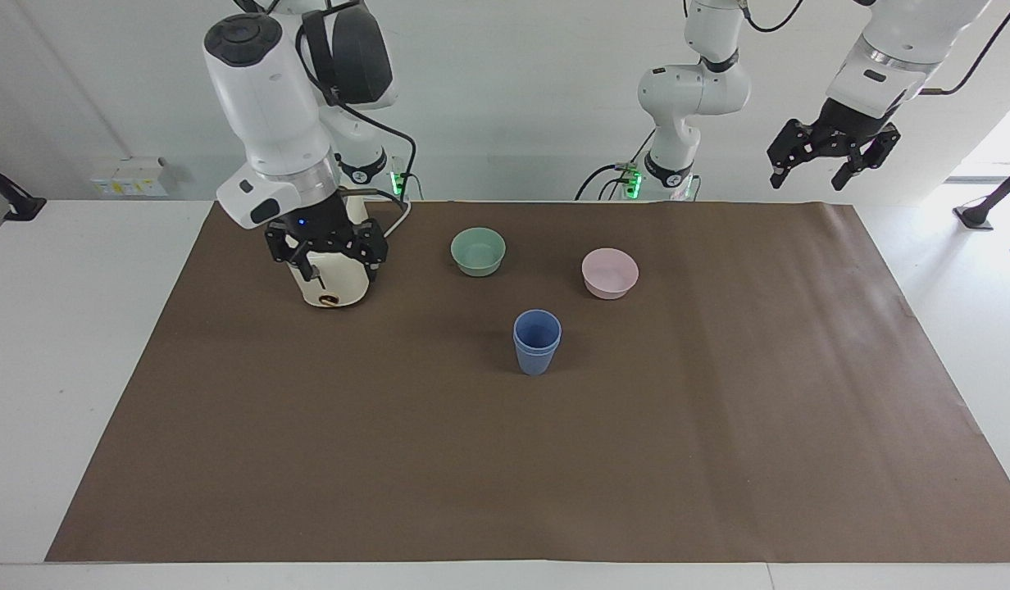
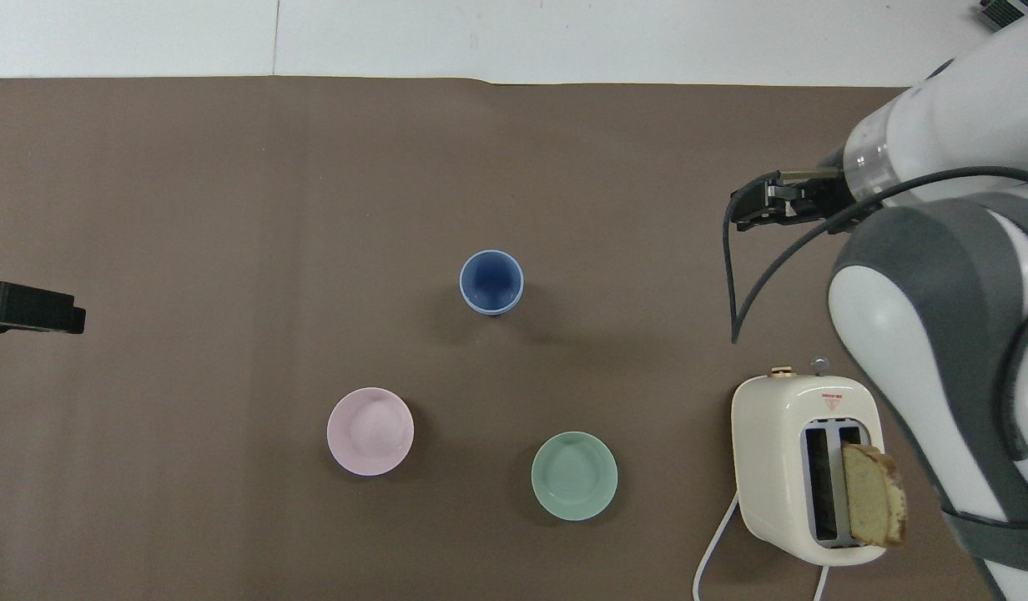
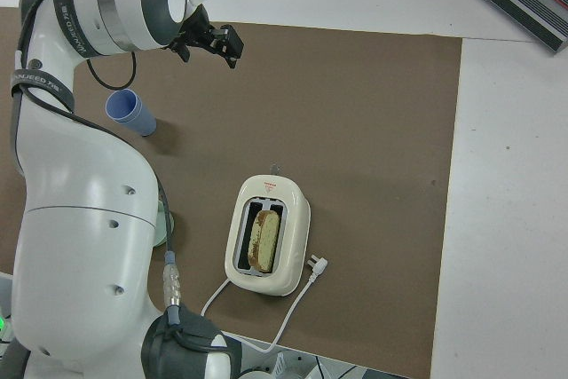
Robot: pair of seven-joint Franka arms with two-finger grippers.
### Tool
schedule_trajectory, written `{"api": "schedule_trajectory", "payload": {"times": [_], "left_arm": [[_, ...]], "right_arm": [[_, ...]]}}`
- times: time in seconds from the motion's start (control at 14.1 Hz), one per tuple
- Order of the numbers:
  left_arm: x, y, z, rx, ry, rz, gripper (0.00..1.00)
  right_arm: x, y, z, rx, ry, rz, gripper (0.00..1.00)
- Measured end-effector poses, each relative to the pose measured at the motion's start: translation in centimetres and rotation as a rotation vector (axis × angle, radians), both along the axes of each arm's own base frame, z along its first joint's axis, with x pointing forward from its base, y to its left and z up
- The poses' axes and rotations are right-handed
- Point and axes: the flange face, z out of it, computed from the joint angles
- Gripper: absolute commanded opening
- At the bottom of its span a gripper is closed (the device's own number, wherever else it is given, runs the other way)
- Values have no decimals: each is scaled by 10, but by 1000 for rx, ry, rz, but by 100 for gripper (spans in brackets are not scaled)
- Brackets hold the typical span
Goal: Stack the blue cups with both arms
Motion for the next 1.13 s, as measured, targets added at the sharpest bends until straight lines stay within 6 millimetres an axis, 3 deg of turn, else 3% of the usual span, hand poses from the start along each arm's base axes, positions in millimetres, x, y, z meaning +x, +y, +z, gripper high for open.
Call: {"api": "schedule_trajectory", "payload": {"times": [0.14,0.28,0.78,0.99,1.13], "left_arm": [[0,0,0,0,0,0,100],[0,0,0,0,0,0,100],[0,0,0,0,0,0,100],[0,0,0,0,0,0,100],[0,0,0,0,0,0,100]], "right_arm": [[-14,-22,30,-8,-25,-2,100],[-26,-33,45,-18,-22,-5,100],[-56,-68,74,-68,11,24,100],[-59,-100,80,-71,6,16,100],[-59,-105,78,-71,11,10,100]]}}
